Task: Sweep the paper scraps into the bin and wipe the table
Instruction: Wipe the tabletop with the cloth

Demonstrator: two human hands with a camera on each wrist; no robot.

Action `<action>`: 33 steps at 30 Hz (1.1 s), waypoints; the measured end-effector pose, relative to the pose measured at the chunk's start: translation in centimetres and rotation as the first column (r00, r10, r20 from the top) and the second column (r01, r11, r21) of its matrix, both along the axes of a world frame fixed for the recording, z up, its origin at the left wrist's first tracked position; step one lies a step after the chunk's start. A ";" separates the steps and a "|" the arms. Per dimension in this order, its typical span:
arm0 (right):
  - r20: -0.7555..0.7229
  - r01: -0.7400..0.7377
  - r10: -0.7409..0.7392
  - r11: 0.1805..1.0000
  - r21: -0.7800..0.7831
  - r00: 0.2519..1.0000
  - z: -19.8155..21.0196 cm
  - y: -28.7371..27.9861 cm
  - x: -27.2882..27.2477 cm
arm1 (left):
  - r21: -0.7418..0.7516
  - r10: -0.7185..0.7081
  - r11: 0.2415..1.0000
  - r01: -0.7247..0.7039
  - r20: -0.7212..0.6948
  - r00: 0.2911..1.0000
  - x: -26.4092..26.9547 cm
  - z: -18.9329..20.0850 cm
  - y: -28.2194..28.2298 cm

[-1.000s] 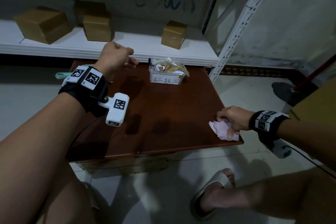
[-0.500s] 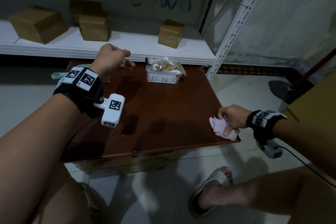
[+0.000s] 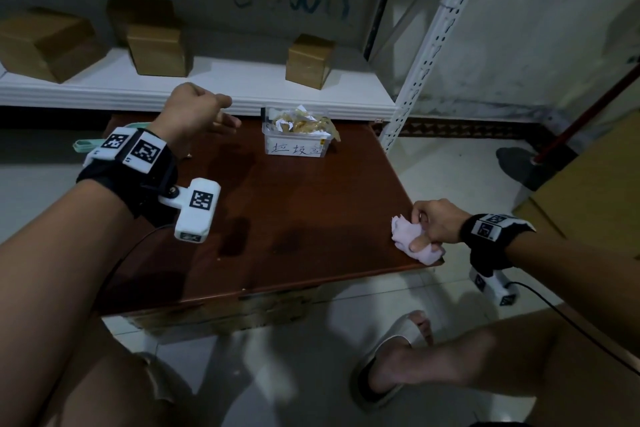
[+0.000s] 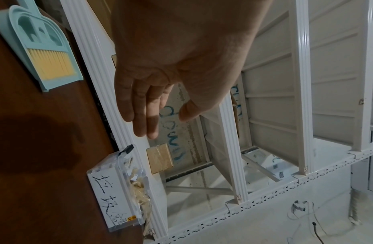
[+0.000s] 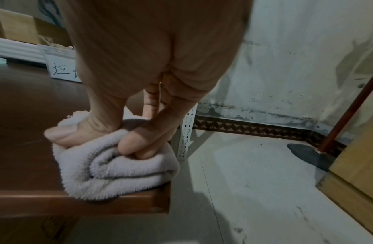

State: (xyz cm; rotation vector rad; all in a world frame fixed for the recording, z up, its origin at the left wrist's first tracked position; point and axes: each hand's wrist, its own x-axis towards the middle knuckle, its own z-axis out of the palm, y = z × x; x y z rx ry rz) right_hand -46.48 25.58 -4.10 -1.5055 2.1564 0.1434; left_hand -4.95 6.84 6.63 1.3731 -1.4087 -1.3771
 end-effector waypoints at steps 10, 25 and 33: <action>0.145 0.186 -0.183 0.982 -0.012 0.972 -0.3 0.8 1.3 | 0.006 -0.006 1.000 0.006 -0.005 1.000 -0.8 0.1 0.3; 0.106 -0.050 0.065 0.989 -0.139 0.992 -1.9 -1.8 13.5 | -0.014 0.030 0.999 -0.030 -0.004 1.000 1.7 0.7 -0.7; 0.244 -0.168 0.204 0.973 -0.160 0.948 -2.1 -5.2 25.7 | -0.008 0.084 0.996 -0.084 -0.050 0.995 5.7 0.8 -0.9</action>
